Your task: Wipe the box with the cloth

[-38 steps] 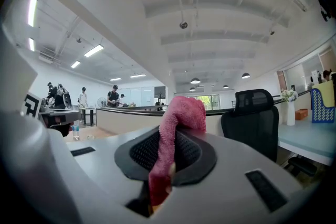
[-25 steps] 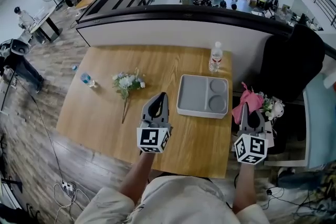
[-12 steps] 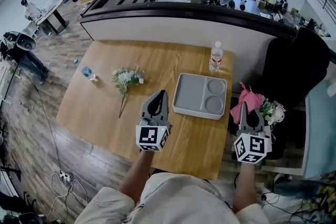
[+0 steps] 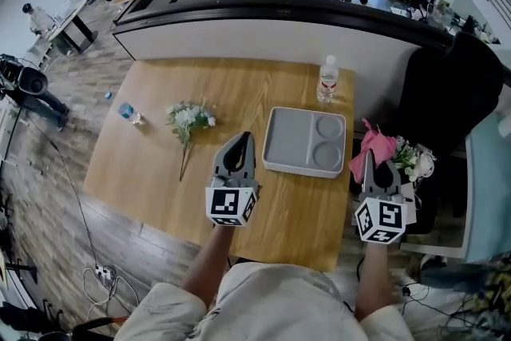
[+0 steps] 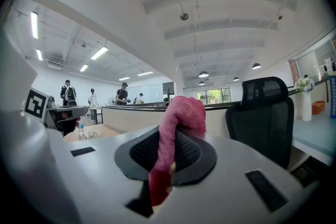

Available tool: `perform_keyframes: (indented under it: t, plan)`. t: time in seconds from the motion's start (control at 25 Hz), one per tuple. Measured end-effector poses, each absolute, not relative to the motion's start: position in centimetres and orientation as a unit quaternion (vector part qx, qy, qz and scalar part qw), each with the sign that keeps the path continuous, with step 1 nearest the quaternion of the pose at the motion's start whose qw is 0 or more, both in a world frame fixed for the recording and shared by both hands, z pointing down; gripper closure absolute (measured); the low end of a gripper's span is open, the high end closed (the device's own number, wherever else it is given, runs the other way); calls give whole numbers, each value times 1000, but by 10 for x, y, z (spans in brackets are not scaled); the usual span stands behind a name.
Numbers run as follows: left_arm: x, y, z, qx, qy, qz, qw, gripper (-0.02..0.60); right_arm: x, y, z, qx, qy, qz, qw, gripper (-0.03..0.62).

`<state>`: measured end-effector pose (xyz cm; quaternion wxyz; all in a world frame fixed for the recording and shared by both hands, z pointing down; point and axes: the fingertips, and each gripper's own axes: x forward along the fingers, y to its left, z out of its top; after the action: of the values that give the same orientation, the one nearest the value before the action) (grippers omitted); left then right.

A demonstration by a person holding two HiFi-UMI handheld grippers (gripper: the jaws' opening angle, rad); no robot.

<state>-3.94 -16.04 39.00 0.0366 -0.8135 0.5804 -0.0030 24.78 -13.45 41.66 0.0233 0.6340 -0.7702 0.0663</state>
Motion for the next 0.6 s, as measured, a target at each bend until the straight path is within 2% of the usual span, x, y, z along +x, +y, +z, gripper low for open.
perform_keyframes:
  t: [0.6]
  plan:
    - [-48, -181, 403, -819, 573, -2, 26, 568, 231, -156, 429, 634, -768, 77, 37, 537]
